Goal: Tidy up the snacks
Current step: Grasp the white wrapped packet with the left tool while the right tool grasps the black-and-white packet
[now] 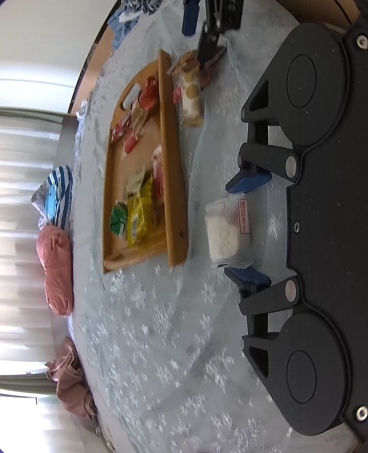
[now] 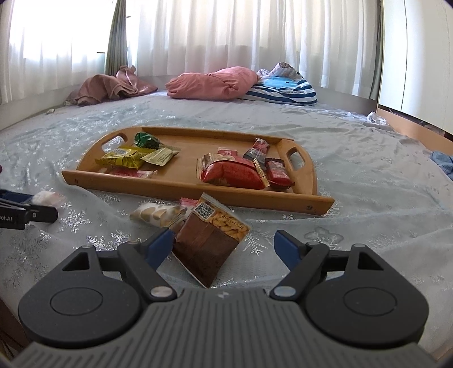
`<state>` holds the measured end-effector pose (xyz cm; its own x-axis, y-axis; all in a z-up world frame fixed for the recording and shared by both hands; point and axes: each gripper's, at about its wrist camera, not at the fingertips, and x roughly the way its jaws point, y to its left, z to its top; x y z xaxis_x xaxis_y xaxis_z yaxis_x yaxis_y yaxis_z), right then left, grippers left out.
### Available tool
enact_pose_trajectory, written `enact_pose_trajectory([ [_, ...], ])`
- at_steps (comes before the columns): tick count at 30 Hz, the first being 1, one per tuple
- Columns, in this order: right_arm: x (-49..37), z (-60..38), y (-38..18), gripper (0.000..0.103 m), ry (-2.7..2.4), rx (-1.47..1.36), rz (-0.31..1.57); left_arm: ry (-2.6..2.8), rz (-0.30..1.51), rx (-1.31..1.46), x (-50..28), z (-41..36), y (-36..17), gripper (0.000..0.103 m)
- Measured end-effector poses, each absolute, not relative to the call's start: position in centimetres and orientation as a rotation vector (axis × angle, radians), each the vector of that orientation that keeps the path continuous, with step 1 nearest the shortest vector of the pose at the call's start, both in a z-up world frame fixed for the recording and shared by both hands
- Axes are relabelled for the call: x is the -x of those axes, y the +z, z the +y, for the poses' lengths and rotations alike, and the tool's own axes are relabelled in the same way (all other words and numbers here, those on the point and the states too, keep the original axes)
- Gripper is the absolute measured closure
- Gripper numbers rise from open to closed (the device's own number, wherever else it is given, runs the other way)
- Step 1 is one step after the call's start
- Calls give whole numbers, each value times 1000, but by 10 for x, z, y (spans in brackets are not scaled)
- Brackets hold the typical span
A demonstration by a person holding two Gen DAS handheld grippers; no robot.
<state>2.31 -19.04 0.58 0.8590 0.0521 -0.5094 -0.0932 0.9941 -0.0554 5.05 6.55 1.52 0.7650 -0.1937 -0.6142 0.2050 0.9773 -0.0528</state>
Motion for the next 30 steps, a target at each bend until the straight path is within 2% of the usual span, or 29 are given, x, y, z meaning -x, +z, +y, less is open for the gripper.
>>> enact_pose_trajectory([
  [18,-36,-182,-1,16,130,35,572,-343,638,-46,-55,7,23,54],
  [26,-30,-180,-3,25,136,37,573,-346,640,-56,-55,1,24,54],
  [30,-30,-191,0,25,112,-21,571,-342,639,-53,-55,0,24,54],
])
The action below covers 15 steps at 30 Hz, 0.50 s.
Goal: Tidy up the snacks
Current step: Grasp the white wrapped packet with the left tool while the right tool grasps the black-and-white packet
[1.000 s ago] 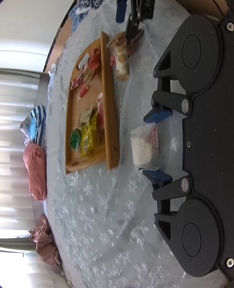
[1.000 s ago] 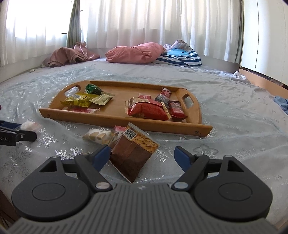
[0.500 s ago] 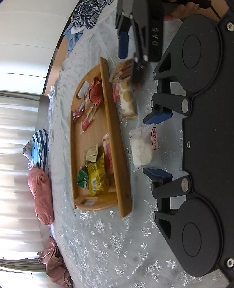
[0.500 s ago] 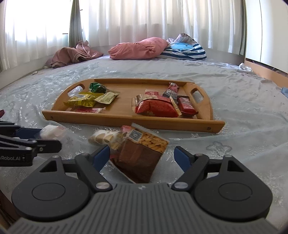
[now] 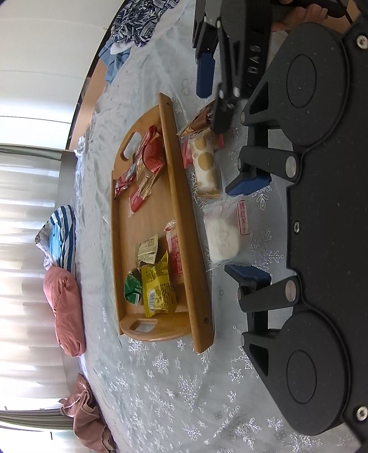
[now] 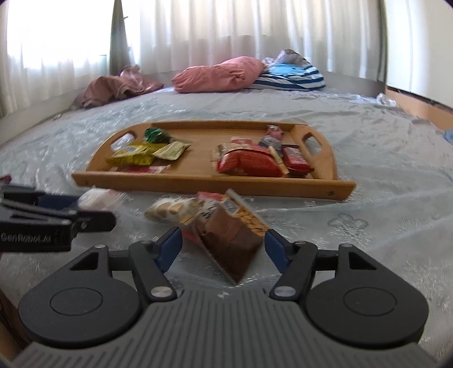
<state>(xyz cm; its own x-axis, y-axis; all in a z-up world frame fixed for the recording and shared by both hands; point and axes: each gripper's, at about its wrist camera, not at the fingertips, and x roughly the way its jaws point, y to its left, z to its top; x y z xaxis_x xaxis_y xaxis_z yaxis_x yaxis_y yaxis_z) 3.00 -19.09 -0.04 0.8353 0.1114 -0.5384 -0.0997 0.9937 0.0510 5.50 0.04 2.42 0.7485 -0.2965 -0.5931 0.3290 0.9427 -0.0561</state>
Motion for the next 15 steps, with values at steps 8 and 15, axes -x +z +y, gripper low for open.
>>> enact_pose_trajectory([
  [8,-25,-213,3,26,33,-73,535,-331,640,-56,-54,3,23,54],
  [15,-21,-227,8,31,-64,-82,499,-327,646,-47,-54,3,23,54],
])
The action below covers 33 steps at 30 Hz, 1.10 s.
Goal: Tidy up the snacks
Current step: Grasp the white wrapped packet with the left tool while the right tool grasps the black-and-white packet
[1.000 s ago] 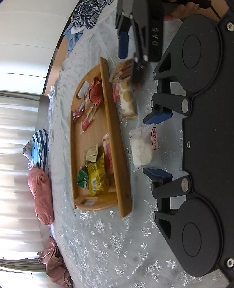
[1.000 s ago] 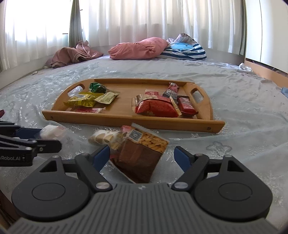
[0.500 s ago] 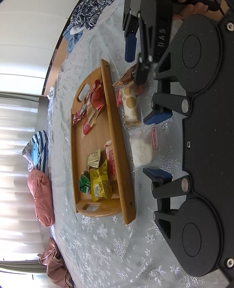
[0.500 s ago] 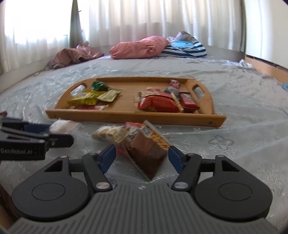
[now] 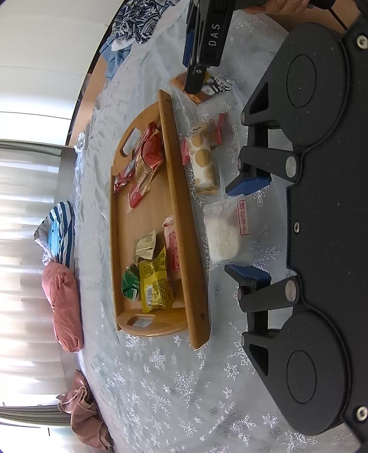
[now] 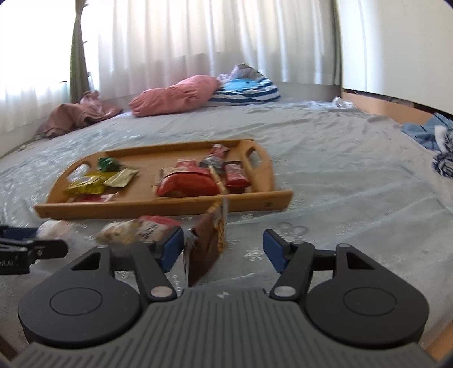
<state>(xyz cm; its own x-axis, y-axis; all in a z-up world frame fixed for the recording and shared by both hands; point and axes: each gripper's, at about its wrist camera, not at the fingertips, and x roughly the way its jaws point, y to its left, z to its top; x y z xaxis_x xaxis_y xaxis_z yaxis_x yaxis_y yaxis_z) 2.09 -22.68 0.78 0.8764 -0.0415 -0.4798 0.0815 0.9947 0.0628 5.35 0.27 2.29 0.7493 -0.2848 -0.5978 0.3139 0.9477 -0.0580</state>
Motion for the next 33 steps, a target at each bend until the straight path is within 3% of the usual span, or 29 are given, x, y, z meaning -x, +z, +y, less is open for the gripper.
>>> enact_pose_trajectory([
  [5,-25,-238,3,47,-90,-136,534,-334,648,-48,-53,0,22,54],
  [7,-26,-240,0,48,-93,-153,548,-336,649,-48,-53,-2,22,54],
  [12,-25,-230,-2,45,-99,-88,551,-337,650,-48,-53,-3,22,54],
  [13,-24,-226,-3,35,-96,-68,551,-336,650,-46,-53,-3,22,54],
  [14,-23,-222,-3,33,-96,-45,551,-337,650,-47,-53,-3,22,54],
  [28,-23,-206,-15,27,-162,6,561,-331,646,-38,-56,-6,24,54],
  [29,-23,-206,-14,37,-160,2,559,-330,644,-37,-56,-6,25,54],
  [31,-22,-207,-13,47,-152,-3,559,-317,632,-33,-57,-5,28,54],
  [33,-24,-208,-10,51,-145,-2,559,-283,603,-29,-61,-3,33,55],
])
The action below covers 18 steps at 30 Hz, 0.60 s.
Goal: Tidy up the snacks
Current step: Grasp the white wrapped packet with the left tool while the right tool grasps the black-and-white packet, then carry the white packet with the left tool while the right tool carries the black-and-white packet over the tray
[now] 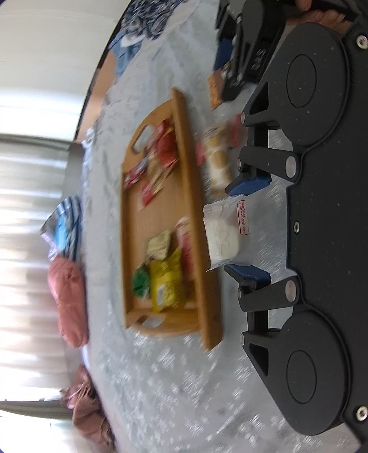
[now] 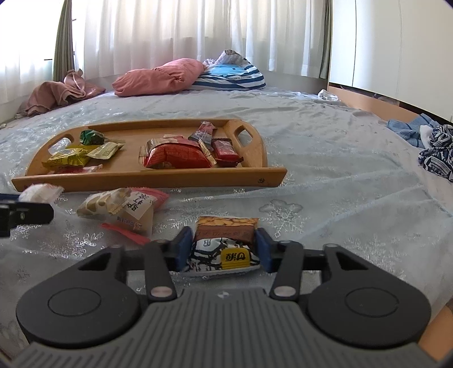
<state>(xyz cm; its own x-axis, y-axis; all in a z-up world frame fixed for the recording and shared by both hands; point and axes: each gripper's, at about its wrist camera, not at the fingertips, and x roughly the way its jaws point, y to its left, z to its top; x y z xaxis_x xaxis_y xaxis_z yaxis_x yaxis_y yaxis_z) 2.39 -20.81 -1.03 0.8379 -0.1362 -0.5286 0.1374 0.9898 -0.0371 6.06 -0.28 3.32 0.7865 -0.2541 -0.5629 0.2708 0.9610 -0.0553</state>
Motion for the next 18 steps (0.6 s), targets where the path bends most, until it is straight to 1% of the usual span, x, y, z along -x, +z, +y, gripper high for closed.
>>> enact_pose_trajectory([
  [3,-25,-211,-4,53,-126,-1,549,-238,574,-2,-72,4,45,56],
  [10,-37,-221,25,52,-129,-11,490,-222,538,18,-102,12,71,56],
  [18,-93,-228,59,52,-23,-72,453,-228,525,32,-157,6,89,56],
])
